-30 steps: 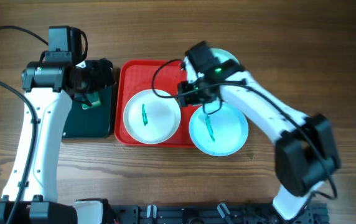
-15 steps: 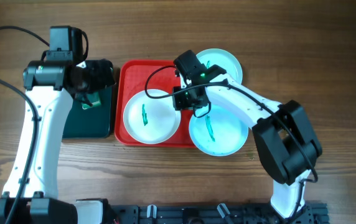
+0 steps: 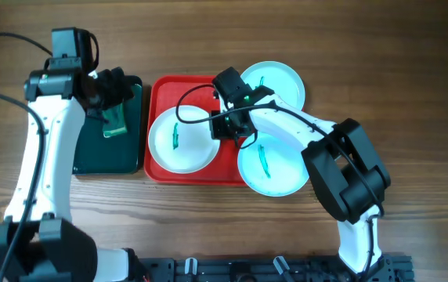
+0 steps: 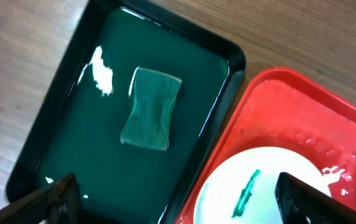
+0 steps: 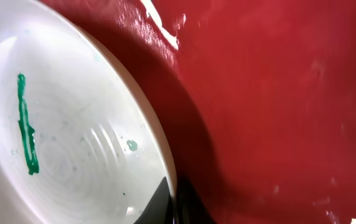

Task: Clean dirty plates on tray and stack at the side
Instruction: 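Grasp the green sponge in the green tray with the left gripper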

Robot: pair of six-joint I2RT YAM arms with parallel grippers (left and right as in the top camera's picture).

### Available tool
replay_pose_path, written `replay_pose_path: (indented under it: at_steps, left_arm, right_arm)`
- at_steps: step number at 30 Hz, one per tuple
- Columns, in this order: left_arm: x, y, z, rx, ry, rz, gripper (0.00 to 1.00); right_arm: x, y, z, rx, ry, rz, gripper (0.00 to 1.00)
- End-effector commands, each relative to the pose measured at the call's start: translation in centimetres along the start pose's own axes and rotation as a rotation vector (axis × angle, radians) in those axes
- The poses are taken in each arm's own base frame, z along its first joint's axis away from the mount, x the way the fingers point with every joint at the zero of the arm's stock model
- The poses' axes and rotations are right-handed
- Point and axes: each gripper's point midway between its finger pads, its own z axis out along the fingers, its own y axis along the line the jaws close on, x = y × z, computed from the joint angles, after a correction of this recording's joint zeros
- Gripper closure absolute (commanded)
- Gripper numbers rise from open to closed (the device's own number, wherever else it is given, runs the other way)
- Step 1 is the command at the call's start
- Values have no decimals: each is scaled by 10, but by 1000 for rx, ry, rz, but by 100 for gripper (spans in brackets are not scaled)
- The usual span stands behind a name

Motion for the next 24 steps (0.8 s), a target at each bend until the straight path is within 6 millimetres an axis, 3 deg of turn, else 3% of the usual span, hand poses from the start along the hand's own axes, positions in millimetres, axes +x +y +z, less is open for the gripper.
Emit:
replay_pose_path:
  at_steps: [1,3,8,13,19,24]
  left_arm:
    - [-1,-1,34,-28,54,83,11]
    - [5,-3,67,-37,111,137,14]
    - [13,12,115,-89,185,126,32]
    - [9,35,124,-99,199,67,48]
    - [14,33,133,-79,222,77,63]
    - [19,28,138,-45,245,119,65]
  right_arm:
    - [1,-18,16,76,-6,29,95]
    - [0,-17,16,72,-11,23,95]
    - [-1,-16,16,69,-14,23,96]
    - [-2,-16,16,68,-16,22,95]
    - [-3,-15,16,64,-23,21,96]
    - [-3,-15,16,64,-23,21,95]
